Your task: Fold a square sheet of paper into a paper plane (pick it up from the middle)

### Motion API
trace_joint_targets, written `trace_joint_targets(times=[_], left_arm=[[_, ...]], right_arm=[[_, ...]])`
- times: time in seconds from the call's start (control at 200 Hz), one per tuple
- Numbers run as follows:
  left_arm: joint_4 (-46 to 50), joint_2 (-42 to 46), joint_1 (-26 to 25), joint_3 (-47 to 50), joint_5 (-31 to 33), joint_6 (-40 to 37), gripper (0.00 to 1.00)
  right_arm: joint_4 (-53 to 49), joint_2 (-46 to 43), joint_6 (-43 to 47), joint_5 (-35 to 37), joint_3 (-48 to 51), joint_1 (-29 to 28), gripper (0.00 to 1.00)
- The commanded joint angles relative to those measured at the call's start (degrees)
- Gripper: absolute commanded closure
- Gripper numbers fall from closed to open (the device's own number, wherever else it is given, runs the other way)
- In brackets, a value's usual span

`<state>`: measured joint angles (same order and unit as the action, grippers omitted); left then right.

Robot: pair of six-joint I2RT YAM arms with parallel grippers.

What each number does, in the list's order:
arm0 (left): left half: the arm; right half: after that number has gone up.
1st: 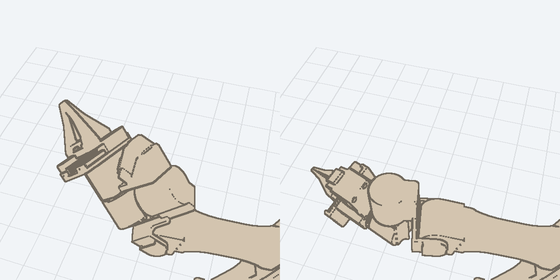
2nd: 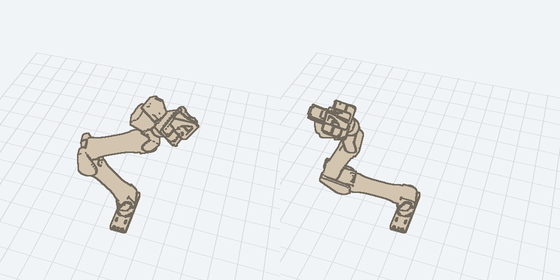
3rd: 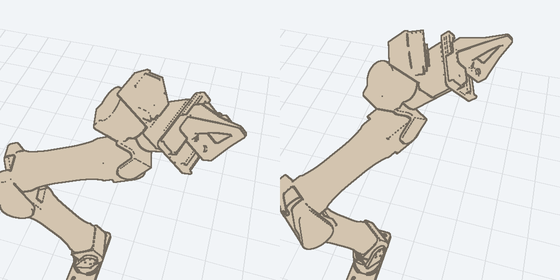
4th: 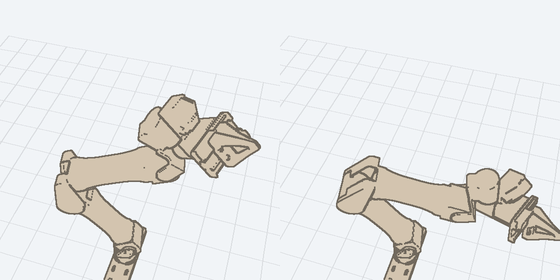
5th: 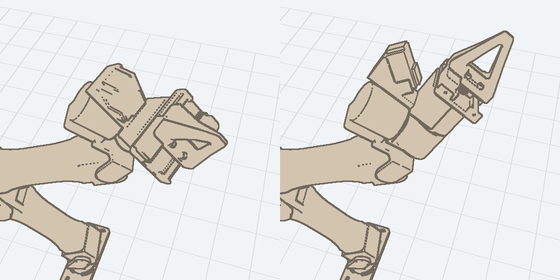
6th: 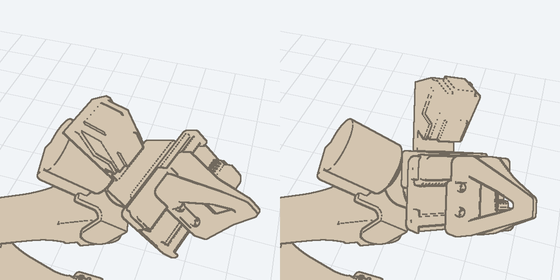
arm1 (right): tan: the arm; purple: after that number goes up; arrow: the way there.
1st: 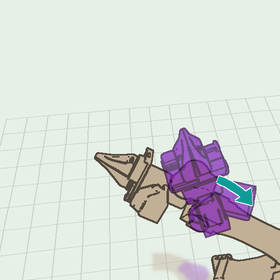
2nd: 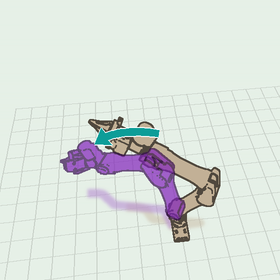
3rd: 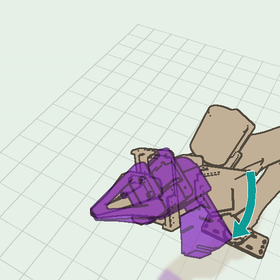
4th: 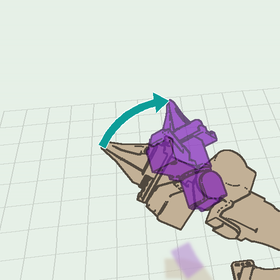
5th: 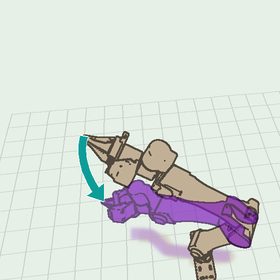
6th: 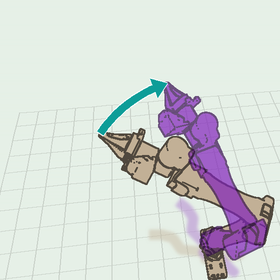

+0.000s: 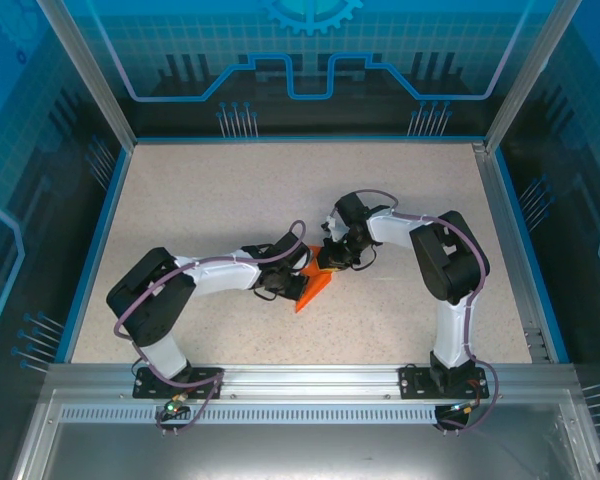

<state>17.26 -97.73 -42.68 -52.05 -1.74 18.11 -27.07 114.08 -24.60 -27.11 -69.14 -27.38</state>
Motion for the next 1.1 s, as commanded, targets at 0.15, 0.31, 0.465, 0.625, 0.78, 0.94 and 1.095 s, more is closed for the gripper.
trace_joint_targets(times=[0.15, 0.31, 0.465, 0.625, 0.78, 0.94, 1.095], left_arm=[[-0.2, -0.5, 0.5, 0.5, 0.7, 1.4, 0.96], [-0.3, -0.4, 0.4, 0.6, 0.7, 1.4, 0.96], [-0.6, -0.2, 0.4, 1.1, 0.7, 1.6, 0.96], [-0.6, -0.2, 0.4, 0.9, 0.5, 1.5, 0.96], [-0.5, 0.2, 0.4, 1.1, 0.5, 1.4, 0.96], [-0.2, 0.5, 0.4, 1.1, 0.6, 1.2, 0.96], [-0.2, 0.2, 0.5, 1.0, 0.6, 1.0, 0.96]], right_arm=[[-3.0, -1.7, -1.3, 4.5, 0.1, -0.5, 0.82], [-1.3, -9.3, -3.2, 5.6, 2.6, 1.1, 0.79], [3.1, -14.5, -5.3, 0.4, 7.1, 1.8, 0.83], [10.5, -15.8, -9.8, -6.0, 12.6, -0.7, 0.86], [12.5, -15.2, -12.0, -6.3, 14.3, -3.2, 0.86], [12.4, -13.3, -12.7, -6.0, 13.4, -4.9, 0.86], [11.7, -10.8, -12.9, -5.2, 12.0, -6.2, 0.86]])
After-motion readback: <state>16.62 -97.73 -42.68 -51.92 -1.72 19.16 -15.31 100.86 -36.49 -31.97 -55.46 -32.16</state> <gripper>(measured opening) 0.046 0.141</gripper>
